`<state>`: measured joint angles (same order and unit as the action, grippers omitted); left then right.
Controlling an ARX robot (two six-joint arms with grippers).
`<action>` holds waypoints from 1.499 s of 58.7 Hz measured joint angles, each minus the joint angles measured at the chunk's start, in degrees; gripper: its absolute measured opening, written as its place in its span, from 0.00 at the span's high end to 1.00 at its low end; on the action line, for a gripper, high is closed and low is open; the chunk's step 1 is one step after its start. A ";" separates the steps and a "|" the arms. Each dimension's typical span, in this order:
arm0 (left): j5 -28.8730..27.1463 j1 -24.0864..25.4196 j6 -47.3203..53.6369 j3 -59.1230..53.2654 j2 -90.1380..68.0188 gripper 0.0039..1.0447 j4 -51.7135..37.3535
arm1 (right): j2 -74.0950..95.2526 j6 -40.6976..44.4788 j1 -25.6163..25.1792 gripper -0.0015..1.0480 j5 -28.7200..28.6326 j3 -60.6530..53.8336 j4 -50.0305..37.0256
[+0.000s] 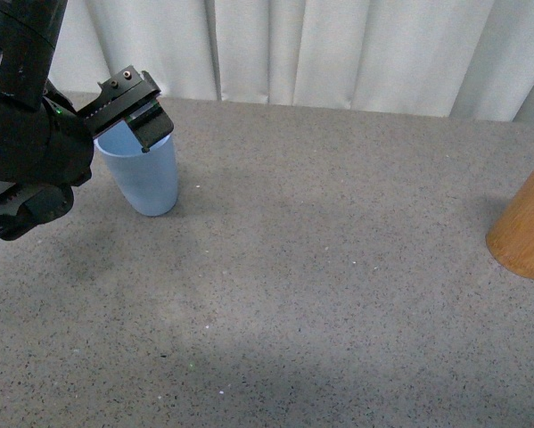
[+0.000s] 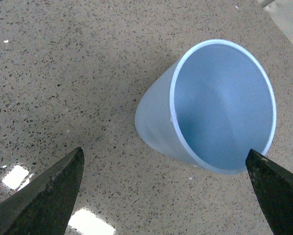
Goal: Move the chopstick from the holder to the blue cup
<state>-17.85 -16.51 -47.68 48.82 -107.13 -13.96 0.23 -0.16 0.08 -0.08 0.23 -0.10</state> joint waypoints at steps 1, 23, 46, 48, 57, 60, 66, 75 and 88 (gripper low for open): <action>0.00 0.07 -0.07 0.13 0.00 0.06 0.07 | 0.00 0.00 0.00 0.09 0.00 0.00 0.00; -1.33 1.40 -0.96 1.49 -0.98 0.06 0.15 | 0.00 0.00 0.00 0.09 0.00 0.00 0.00; -2.10 2.99 -0.96 2.45 -3.41 0.06 -0.33 | 0.00 0.00 0.00 0.09 0.00 0.00 0.00; -2.12 3.13 -0.94 2.60 -3.58 0.06 -0.33 | 0.00 0.00 0.00 0.09 0.00 0.00 0.00; -2.27 3.56 -0.85 3.06 -3.85 0.06 -0.35 | 0.00 0.00 0.00 0.09 0.00 0.00 0.00; -2.69 3.56 -0.83 3.06 -3.85 0.06 -0.35 | 0.00 0.00 0.00 0.09 0.00 0.00 0.00; -2.86 3.54 -0.81 3.04 -3.85 0.06 -0.57 | 0.00 0.00 0.00 0.09 0.00 0.00 0.00; -2.97 3.41 -0.81 3.04 -3.91 0.06 -0.79 | 0.00 0.00 0.00 0.09 0.00 0.00 0.00; -3.06 3.23 -0.55 2.93 -4.50 0.06 -1.22 | 0.00 0.00 0.00 0.09 0.00 0.00 0.00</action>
<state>-20.91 -13.28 -48.23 51.75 -111.63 -15.18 0.23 -0.16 0.08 -0.08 0.23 -0.10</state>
